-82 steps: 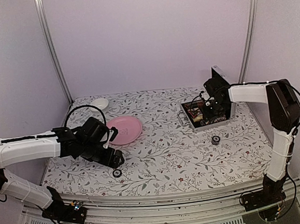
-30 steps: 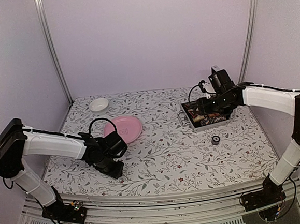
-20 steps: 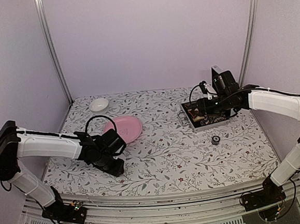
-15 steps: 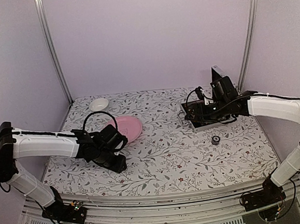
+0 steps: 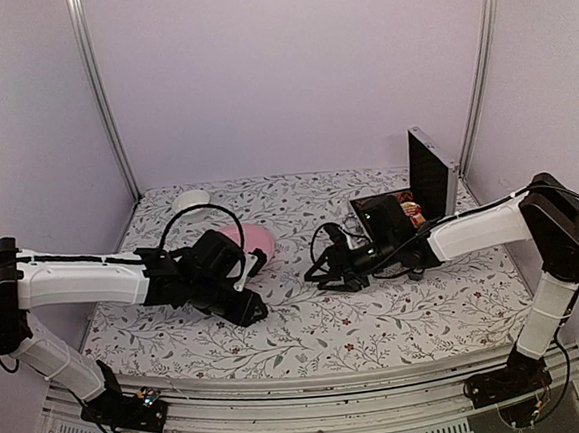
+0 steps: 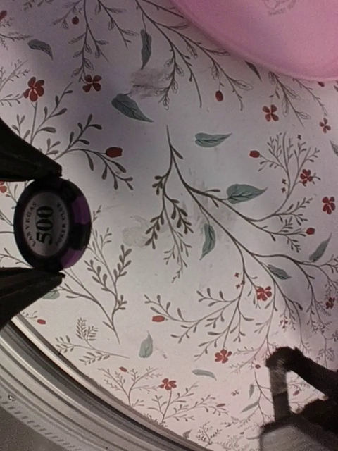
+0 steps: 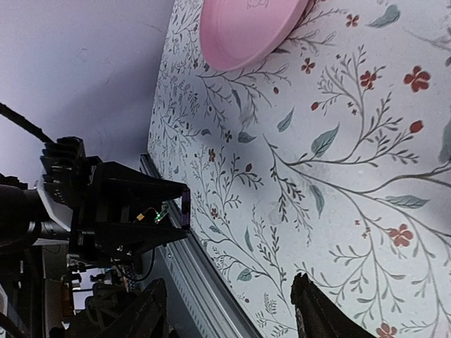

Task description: Pack up texas hold em set

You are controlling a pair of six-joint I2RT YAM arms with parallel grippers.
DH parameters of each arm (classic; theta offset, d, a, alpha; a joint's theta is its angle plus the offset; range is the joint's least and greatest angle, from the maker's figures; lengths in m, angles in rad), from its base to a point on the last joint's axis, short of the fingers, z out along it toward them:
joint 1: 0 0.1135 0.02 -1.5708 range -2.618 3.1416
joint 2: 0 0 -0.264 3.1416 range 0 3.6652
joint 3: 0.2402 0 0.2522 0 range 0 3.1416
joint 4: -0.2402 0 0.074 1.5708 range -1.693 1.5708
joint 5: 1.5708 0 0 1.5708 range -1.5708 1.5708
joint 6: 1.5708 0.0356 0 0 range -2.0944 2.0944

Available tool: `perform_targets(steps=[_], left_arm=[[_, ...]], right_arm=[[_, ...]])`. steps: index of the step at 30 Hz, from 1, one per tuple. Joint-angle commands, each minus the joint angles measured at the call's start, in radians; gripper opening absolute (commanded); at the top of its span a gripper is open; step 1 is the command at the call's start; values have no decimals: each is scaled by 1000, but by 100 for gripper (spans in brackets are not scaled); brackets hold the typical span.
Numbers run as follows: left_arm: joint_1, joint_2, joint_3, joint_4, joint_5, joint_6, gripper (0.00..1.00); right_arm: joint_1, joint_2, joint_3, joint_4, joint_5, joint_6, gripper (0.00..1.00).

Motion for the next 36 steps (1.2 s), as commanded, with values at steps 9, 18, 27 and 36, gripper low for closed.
perform_targets(steps=[9, 18, 27, 36], left_arm=[[-40, 49, 55, 103, 69, 54, 6], [-49, 65, 68, 114, 77, 66, 5], [-54, 74, 80, 118, 82, 72, 4], [-57, 77, 86, 121, 71, 75, 4]], right_arm=[[81, 186, 48, 324, -170, 260, 60], [110, 270, 102, 355, -208, 287, 58], [144, 326, 147, 360, -235, 295, 44], [158, 330, 148, 372, -254, 289, 6]])
